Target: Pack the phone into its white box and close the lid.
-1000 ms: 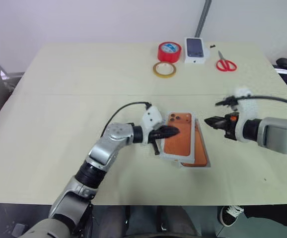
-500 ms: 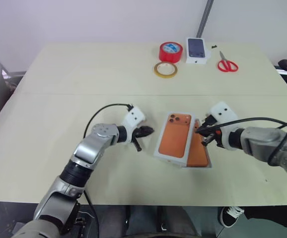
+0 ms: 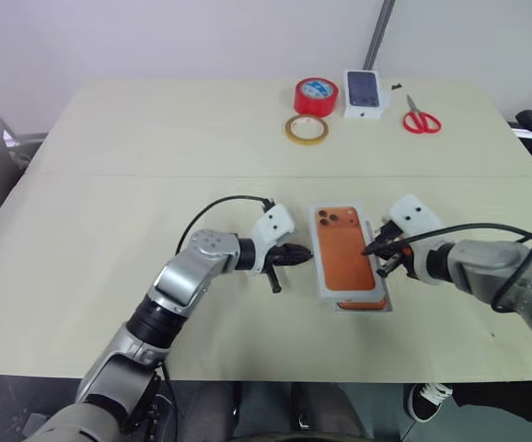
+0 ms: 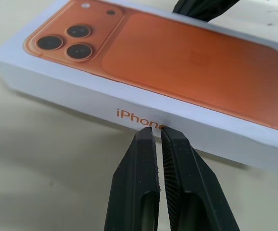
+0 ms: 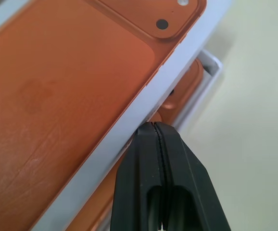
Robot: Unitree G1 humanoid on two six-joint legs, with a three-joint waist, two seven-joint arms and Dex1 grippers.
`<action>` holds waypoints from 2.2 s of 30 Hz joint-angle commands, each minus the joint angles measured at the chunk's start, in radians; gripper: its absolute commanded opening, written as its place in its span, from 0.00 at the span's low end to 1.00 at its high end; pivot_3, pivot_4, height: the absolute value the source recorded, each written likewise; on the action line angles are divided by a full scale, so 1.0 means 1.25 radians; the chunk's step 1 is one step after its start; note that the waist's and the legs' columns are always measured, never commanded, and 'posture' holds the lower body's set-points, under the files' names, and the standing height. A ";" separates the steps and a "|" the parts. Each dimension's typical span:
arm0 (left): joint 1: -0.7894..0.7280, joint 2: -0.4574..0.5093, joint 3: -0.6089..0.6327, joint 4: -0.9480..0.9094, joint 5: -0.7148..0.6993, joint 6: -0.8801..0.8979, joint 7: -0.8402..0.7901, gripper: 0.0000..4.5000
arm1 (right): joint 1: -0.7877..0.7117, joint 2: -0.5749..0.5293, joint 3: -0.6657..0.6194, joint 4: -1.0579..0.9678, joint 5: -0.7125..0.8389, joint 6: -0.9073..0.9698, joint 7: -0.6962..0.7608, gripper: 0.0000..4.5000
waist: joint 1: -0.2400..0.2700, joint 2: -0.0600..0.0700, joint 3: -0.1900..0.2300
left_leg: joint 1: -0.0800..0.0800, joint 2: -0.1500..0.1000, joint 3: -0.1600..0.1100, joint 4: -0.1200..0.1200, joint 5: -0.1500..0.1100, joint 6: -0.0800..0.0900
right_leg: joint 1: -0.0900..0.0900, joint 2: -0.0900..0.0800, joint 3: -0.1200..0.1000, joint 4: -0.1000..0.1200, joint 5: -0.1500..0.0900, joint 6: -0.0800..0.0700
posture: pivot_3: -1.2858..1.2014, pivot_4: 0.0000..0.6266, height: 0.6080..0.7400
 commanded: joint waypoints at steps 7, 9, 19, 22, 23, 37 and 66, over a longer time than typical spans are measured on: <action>-0.015 -0.032 -0.042 -0.043 -0.009 -0.008 -0.010 0.07 | 0.040 0.006 -0.062 -0.070 -0.015 0.034 0.044 0.00 | 0.001 0.000 0.000 | 0.000 0.000 0.000 0.000 0.000 0.000 | 0.000 0.000 0.000 0.000 0.000 0.000 | 0.52 0.24 1.00; -0.018 -0.039 -0.047 -0.040 -0.006 -0.008 -0.009 0.07 | 0.051 0.007 -0.072 -0.074 -0.021 0.040 0.046 0.00 | 0.001 0.000 0.000 | 0.000 0.000 0.000 0.000 0.000 0.000 | 0.000 0.000 0.000 0.000 0.000 0.000 | 0.52 0.24 1.00; -0.024 -0.047 -0.055 -0.033 0.001 -0.010 -0.014 0.07 | 0.080 0.018 -0.093 -0.085 -0.052 0.051 0.061 0.00 | 0.000 0.000 0.000 | 0.000 0.000 0.000 0.000 0.000 0.000 | 0.000 0.000 0.000 0.000 0.000 0.000 | 0.52 0.24 1.00; -0.021 -0.043 -0.056 -0.035 0.002 -0.009 -0.017 0.07 | 0.085 0.023 -0.095 -0.089 -0.059 0.055 0.067 0.00 | 0.001 0.000 0.000 | 0.000 0.000 0.000 0.000 0.000 0.000 | 0.000 0.000 0.000 0.000 0.000 0.000 | 0.52 0.24 1.00; -0.020 -0.041 -0.056 -0.035 0.003 -0.010 -0.018 0.07 | 0.086 0.025 -0.096 -0.090 -0.061 0.057 0.068 0.00 | 0.000 0.000 0.000 | 0.000 0.000 0.000 0.000 0.000 0.000 | 0.000 0.000 0.000 0.000 0.000 0.000 | 0.52 0.24 1.00; -0.030 -0.041 -0.020 0.000 0.002 -0.015 0.006 0.07 | 0.073 0.052 -0.083 -0.081 -0.100 0.055 0.083 0.00 | 0.000 0.000 0.000 | 0.000 0.000 0.000 0.000 0.000 0.000 | 0.000 0.000 0.000 0.000 0.000 0.000 | 0.52 0.24 1.00; -0.087 -0.102 0.068 0.041 -0.041 -0.001 0.057 0.07 | 0.208 -0.047 -0.267 -0.090 -0.149 -0.047 0.286 0.00 | 0.007 0.000 0.000 | 0.000 -0.001 0.000 0.001 0.000 0.000 | 0.001 0.000 0.000 0.000 0.000 0.000 | 0.52 0.24 1.00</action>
